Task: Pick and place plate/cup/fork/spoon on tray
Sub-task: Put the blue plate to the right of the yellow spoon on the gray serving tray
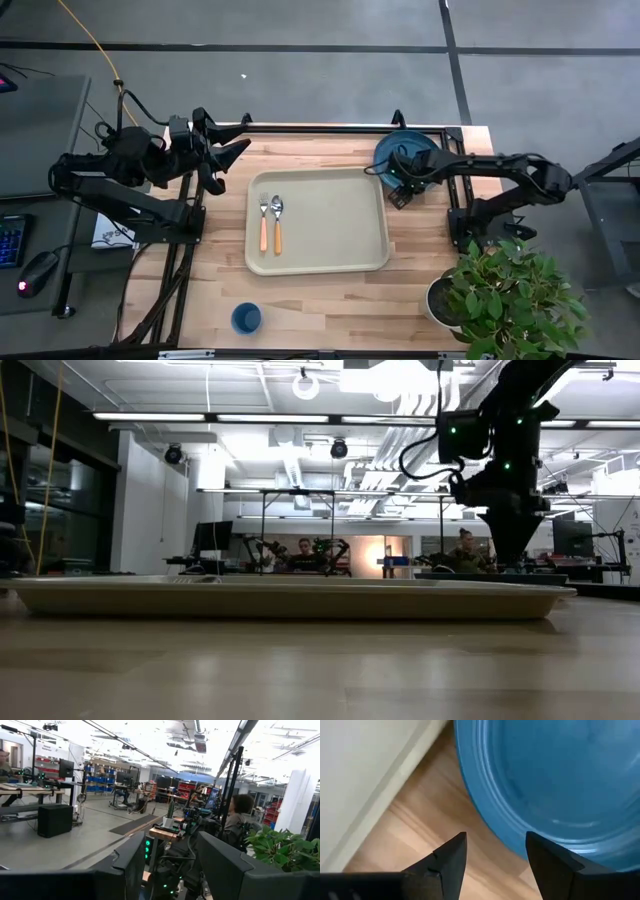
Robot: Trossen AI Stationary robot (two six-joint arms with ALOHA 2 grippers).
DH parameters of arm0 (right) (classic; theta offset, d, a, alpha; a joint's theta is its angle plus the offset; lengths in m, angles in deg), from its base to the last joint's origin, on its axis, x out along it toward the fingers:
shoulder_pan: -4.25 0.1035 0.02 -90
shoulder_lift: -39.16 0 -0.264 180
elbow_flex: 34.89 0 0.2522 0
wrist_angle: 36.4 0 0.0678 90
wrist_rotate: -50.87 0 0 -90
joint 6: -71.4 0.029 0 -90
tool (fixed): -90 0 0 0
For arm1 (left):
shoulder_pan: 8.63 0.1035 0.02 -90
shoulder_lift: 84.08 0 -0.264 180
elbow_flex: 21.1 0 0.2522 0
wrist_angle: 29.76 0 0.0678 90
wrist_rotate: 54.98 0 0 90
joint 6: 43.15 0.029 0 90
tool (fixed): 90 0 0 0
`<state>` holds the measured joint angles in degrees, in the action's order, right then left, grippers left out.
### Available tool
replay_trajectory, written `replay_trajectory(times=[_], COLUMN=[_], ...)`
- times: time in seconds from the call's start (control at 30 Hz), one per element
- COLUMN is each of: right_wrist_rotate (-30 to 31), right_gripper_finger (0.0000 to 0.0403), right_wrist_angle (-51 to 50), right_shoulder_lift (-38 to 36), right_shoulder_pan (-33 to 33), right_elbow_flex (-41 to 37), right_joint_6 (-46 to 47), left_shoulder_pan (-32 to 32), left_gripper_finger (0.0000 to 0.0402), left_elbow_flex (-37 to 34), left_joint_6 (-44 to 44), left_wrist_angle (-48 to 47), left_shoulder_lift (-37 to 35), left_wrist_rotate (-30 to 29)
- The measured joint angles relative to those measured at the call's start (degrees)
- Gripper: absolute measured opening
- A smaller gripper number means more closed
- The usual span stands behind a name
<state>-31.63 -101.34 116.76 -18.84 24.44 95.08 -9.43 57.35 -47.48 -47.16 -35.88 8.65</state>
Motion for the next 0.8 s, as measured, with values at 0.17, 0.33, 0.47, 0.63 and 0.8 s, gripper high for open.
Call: replay_trajectory(times=[0.17,0.33,0.47,0.63,0.8], right_wrist_rotate=[-2.08,-1.06,1.11,1.73,3.93], right_gripper_finger=[0.0195,0.0195,0.0195,0.0178,0.0100], right_wrist_angle=[2.02,2.69,3.77,4.08,3.92], right_shoulder_lift=[3.88,8.80,12.24,14.39,13.67], right_shoulder_pan=[-1.49,-1.57,-1.75,-1.71,-1.69], right_elbow_flex=[0.00,0.00,0.00,0.28,0.07], right_joint_6=[-5.66,-9.62,-11.11,-11.75,-11.74], left_shoulder_pan=[0.00,0.00,0.00,0.00,0.00], left_gripper_finger=[0.0163,0.0163,0.0163,0.0163,0.0163], left_elbow_flex=[0.00,0.00,0.00,0.00,0.00], left_joint_6=[-0.01,-0.03,-0.03,-0.17,-0.20], left_wrist_angle=[0.00,0.01,0.01,0.01,0.01], left_shoulder_lift=[0.00,0.00,0.00,0.00,0.00], left_wrist_rotate=[0.00,0.01,0.02,0.02,0.02])
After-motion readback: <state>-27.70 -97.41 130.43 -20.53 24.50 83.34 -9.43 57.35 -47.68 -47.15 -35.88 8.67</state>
